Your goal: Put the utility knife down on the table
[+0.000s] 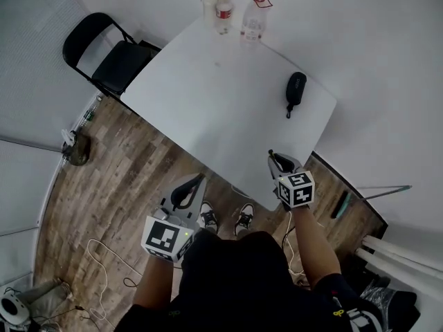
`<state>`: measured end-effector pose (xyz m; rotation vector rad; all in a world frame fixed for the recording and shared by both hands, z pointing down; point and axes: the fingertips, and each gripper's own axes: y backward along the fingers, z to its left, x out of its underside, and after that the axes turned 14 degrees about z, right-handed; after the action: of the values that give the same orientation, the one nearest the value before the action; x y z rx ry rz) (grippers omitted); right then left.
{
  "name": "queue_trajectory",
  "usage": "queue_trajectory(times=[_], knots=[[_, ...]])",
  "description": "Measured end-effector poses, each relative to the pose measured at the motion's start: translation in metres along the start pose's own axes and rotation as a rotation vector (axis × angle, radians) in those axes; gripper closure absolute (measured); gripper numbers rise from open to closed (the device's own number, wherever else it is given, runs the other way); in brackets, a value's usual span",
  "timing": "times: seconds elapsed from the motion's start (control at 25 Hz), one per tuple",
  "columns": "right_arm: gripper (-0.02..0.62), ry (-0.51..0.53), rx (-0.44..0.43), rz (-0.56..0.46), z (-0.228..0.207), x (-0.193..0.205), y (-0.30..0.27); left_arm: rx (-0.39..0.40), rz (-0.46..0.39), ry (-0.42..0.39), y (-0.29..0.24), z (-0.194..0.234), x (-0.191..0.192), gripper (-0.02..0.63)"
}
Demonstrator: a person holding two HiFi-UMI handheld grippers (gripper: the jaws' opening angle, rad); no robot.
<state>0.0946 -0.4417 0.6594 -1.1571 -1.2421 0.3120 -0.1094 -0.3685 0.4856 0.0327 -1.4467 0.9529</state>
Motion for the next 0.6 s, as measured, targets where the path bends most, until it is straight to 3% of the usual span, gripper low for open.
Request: queue_trajectory(times=[0.24, 0.6], knots=[[0.520, 0.110, -0.019, 0.196, -0.001, 0.037, -0.049, -0.021, 0.023, 0.016, -0.011, -0.010, 0.007, 0.583], [0.520, 0.176, -0.045, 0.337, 0.009, 0.069, -0.077, -0.024, 0.066, 0.040, -0.016, -0.014, 0.022, 0.583]])
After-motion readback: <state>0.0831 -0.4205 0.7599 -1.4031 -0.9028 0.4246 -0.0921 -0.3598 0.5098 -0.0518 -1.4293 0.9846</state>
